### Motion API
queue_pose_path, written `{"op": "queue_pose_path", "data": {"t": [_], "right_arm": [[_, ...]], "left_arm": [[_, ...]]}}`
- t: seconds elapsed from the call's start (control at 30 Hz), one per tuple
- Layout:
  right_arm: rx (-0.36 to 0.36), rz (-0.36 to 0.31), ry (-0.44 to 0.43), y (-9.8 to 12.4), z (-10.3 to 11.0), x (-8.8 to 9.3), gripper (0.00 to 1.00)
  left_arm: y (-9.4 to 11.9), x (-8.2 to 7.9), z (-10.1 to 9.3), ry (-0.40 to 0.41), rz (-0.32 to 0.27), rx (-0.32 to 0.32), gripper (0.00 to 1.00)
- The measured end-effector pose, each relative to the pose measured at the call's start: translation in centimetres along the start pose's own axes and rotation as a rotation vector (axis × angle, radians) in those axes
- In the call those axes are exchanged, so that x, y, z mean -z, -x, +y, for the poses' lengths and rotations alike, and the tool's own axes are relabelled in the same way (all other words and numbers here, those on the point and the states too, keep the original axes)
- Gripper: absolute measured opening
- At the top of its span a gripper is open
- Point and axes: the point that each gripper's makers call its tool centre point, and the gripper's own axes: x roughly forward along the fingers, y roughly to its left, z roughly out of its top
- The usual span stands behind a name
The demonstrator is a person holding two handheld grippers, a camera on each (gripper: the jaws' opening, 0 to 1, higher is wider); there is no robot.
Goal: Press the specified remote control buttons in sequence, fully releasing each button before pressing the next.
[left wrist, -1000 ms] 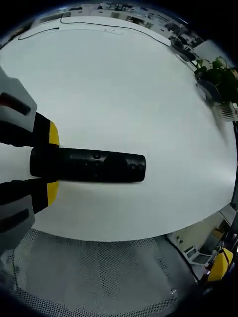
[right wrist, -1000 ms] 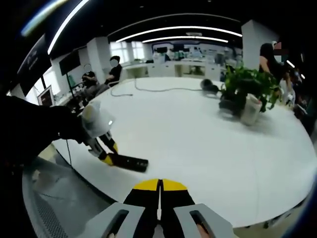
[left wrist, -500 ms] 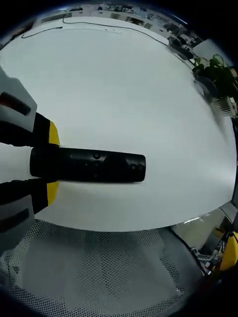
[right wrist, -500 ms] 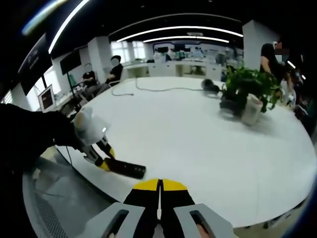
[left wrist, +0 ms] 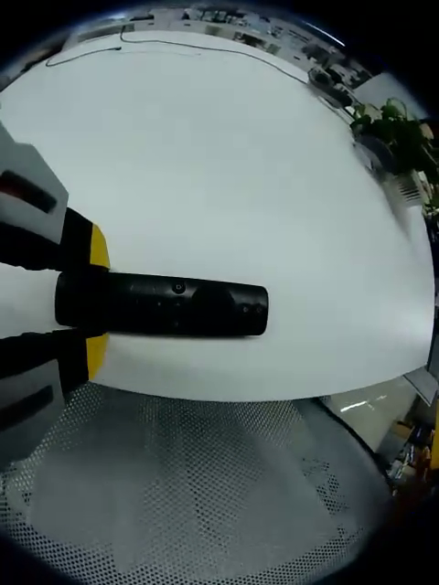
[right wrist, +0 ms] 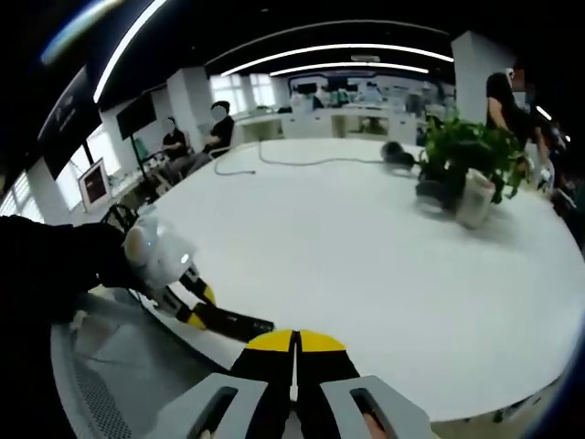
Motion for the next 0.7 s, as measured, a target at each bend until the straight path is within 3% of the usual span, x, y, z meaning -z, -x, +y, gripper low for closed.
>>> {"op": "queue_pose_path", "data": {"t": [0.17,0.33,0.5,0.63,0.7], "right_arm": [[-0.057,0.035,0.015,-0.7,0.6,-0.5,0.0],[-0.15,0.035,-0.012,-1.1,2.0,-3.5,0.0],[-0.189,0.043,0.007,-2.4,3.0,-5.9,0.0],[-0.232,0.074,0.008,-4.1,3.9,-7.1,0.0],[-0.235,0.129,0.015,-5.3,3.8,-6.7,0.0]], "left_arm": [[0.0,0.0,0.0,0.003,-0.023,-0.026,0.24],[0.0,-0.1,-0.1,0.024,-0.045,-0.045,0.24],[0.1,0.0,0.0,0.037,-0.069,-0.052,0.24],[0.1,-0.1,0.1,0.044,-0.091,-0.053,0.24],[0.1,-0.1,0.0,0.048,-0.104,-0.052,0.24]]}}
